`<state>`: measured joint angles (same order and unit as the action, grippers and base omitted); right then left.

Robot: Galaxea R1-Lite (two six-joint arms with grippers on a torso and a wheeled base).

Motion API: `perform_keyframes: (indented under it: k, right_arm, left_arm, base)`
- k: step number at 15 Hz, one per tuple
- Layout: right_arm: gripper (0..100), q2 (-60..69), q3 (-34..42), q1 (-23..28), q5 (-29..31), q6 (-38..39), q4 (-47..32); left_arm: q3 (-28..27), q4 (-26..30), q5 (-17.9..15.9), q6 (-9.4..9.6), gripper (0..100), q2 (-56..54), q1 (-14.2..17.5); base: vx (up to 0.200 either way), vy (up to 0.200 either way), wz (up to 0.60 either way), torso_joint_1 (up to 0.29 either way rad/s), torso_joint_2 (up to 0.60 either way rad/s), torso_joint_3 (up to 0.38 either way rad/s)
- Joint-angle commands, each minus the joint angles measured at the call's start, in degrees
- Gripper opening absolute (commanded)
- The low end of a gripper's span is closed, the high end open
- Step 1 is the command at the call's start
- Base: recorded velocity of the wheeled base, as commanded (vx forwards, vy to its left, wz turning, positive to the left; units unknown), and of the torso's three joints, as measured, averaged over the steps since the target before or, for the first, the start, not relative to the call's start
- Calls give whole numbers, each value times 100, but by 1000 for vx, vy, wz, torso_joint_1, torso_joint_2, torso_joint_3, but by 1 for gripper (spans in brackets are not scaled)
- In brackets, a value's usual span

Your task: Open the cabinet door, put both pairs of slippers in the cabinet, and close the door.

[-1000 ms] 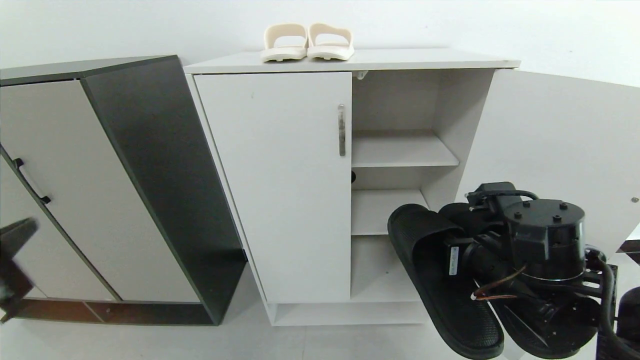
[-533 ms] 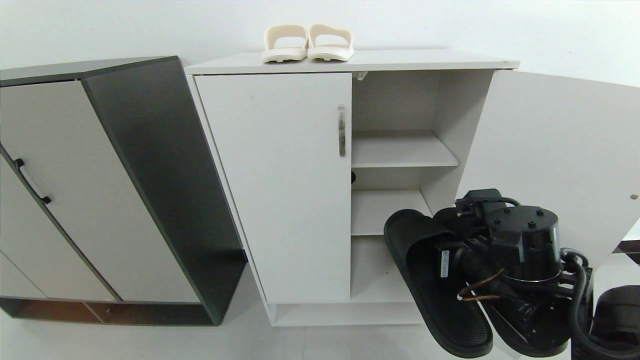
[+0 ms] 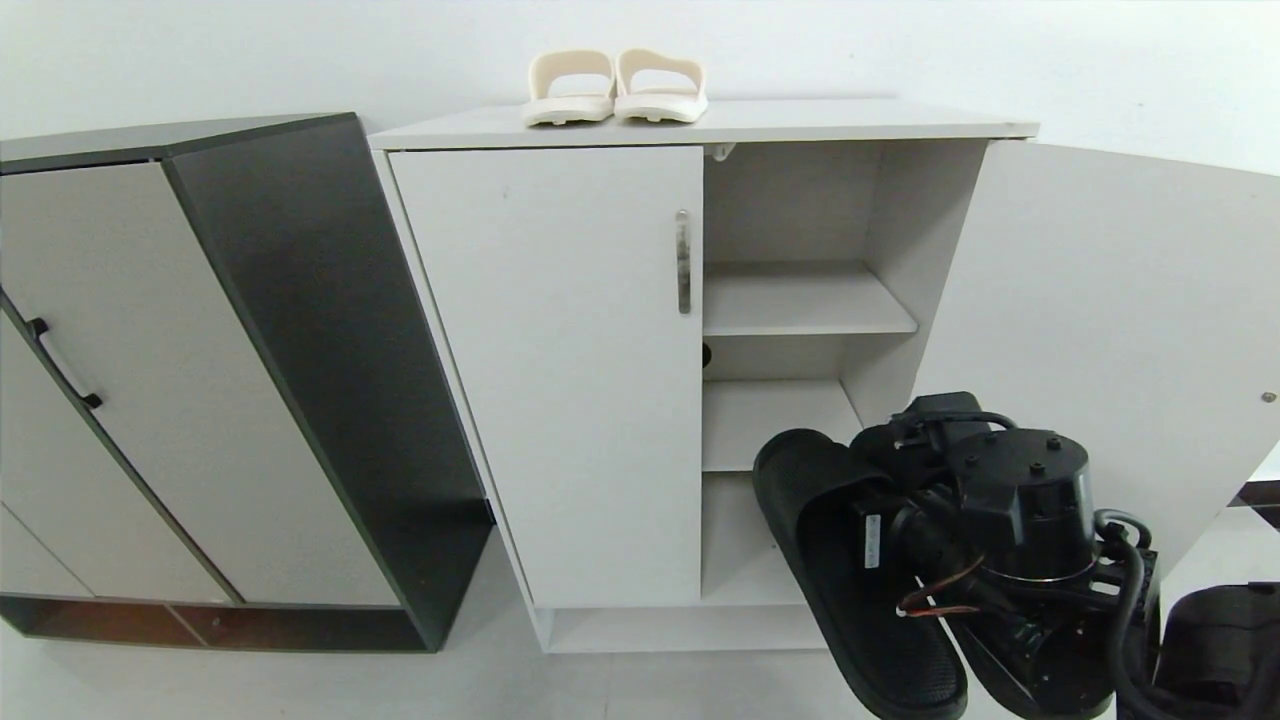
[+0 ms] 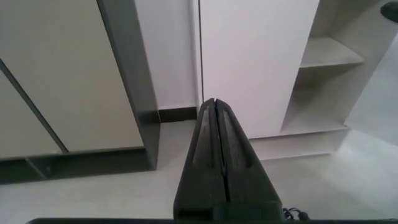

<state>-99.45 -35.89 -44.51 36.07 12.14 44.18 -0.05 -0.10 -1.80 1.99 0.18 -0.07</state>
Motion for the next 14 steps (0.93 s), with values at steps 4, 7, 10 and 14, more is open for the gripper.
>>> perform_keyframes:
  k: [4, 7, 10, 14]
  right_arm:
    - [0, -575, -445, -304, 23, 43, 126]
    - [0, -989, -630, -313, 58, 43, 407]
    - [0, -1085, -542, -322, 75, 95, 609]
    - [0, -1489, -929, -559, 84, 640, 574]
  left_arm:
    - [5, 1, 5, -155, 0, -9, -1]
    - [5, 1, 5, -146, 0, -9, -1]
    - [5, 1, -4, -146, 0, -9, -1]
    - [5, 1, 5, -155, 0, -9, -1]
  base:
    - [0, 0, 0, 0, 0, 0]
    - [0, -200, 0, 1, 2, 2]
    - [0, -200, 0, 2, 2, 1]
    - [0, 0, 0, 0, 0, 0]
